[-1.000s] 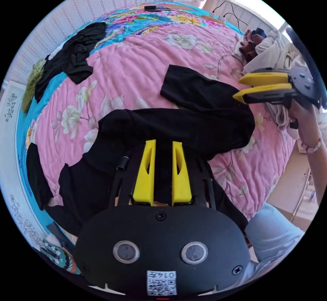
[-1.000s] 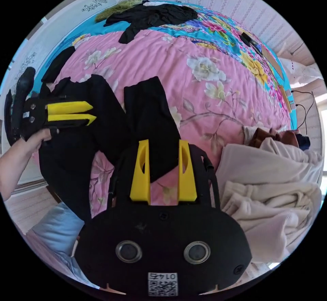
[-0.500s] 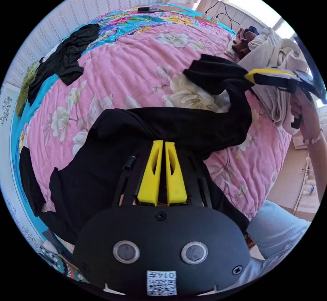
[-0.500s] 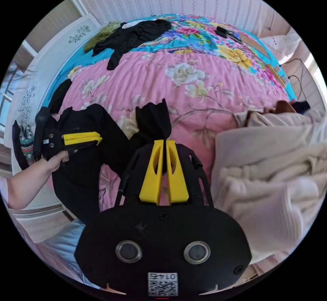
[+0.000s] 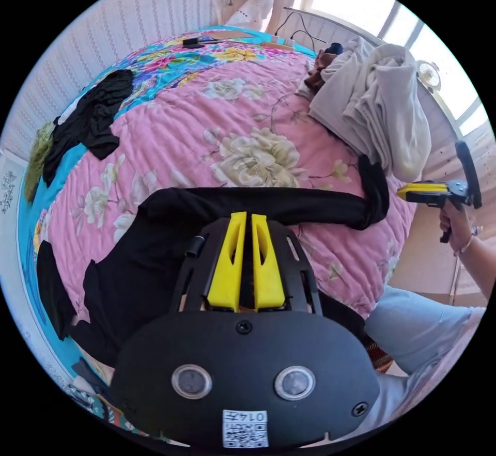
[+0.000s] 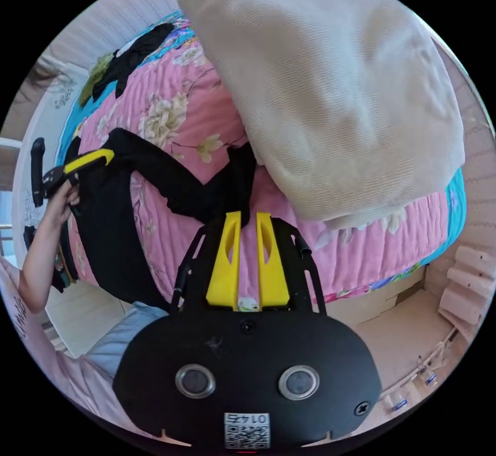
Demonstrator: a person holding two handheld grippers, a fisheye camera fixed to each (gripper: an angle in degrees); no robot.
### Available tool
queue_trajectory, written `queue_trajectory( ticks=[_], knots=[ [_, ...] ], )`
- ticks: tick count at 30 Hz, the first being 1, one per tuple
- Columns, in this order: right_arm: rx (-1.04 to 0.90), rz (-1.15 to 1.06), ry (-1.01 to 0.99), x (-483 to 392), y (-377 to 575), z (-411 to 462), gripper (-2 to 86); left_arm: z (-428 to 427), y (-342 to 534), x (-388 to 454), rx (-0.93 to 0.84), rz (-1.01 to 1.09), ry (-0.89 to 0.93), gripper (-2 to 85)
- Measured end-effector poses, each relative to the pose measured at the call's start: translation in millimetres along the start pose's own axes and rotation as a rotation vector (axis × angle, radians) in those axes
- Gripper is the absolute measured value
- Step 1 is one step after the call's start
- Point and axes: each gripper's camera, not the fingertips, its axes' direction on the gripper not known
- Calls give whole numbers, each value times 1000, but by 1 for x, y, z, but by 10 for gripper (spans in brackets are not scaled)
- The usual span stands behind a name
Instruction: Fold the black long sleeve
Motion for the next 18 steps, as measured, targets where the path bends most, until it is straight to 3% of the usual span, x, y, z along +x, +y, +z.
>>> queue_trajectory(
  ticks=[4,8,12,18],
  knots=[
    [148,145,-159,38,17,11,94,22,-9,31,-34,62,109,51],
    [132,162,-74,53,33,38,15,67,-15,56,-183,111,114,39],
    [253,90,-51,71,93,11,4,66,-12,62,-170,107,96,2],
    [-13,242,2,158,197,38,3,57,-4,71,-169,124,102,-1]
  ],
)
